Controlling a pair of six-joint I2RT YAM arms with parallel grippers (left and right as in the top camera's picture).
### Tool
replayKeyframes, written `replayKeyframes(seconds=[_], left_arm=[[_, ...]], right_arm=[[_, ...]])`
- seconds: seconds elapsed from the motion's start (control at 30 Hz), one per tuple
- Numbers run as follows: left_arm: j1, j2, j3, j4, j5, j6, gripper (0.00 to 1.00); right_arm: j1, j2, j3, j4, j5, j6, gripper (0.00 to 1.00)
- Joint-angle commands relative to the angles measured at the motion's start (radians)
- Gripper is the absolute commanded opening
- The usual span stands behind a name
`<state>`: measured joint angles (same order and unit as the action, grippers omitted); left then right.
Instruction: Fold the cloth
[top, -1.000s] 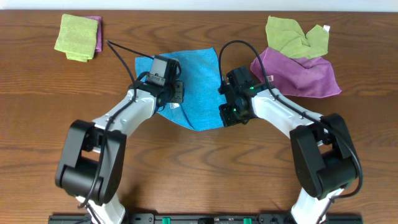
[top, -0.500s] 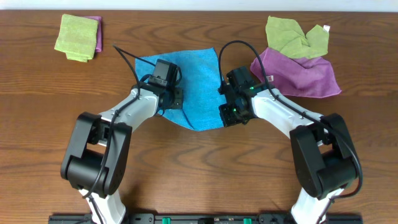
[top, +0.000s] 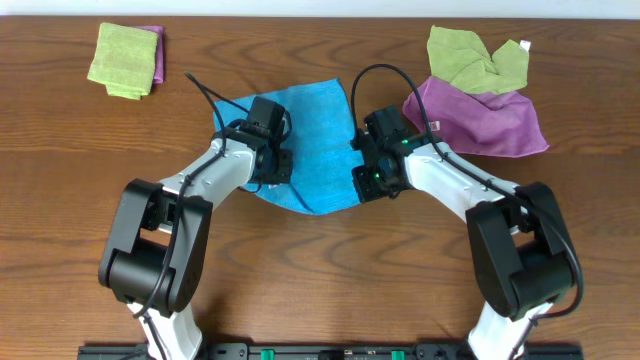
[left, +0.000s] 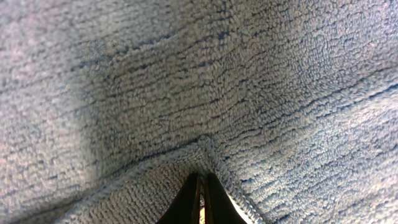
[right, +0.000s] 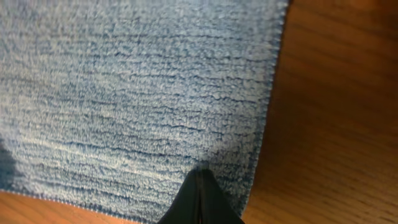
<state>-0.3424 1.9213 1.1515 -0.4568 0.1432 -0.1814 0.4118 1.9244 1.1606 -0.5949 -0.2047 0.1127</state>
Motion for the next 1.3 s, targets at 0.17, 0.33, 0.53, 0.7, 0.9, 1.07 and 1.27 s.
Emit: replayKeyframes(seconds=[0.17,0.33,0.53,0.7,0.9,1.07,1.27], left_arm=[[0.002,0.031,-0.036,-0.101,0.09,0.016,0.06],[0.002,-0.025,-0.025,-0.104,0.093,0.017,0.06],[0.002,-0.106,-0.017,-0.093,0.082,0.025,0.06],[0.002,-0.129,-0.017,-0.098,0.083,0.024,0.06],[0.002,-0.13,-0.017,-0.087,0.001,0.024,0.21],[0.002,-0.117,-0.017,-0.033,-0.064,0.039,0.36],[0.002,-0.107,-0.017,0.008,-0.05,0.048,0.4]], right_arm=[[0.007,0.006,0.004,0.01,0.019,-0.016,0.02],[0.007,-0.012,0.012,-0.005,0.013,-0.013,0.02],[0.007,-0.114,0.101,-0.068,0.021,-0.014,0.02],[0.006,-0.176,0.157,0.042,0.025,-0.018,0.04],[0.006,-0.104,0.157,0.196,-0.029,-0.018,0.27],[0.002,-0.028,0.161,0.274,-0.098,-0.018,0.36],[0.002,0.005,0.164,0.304,-0.121,-0.018,0.34]])
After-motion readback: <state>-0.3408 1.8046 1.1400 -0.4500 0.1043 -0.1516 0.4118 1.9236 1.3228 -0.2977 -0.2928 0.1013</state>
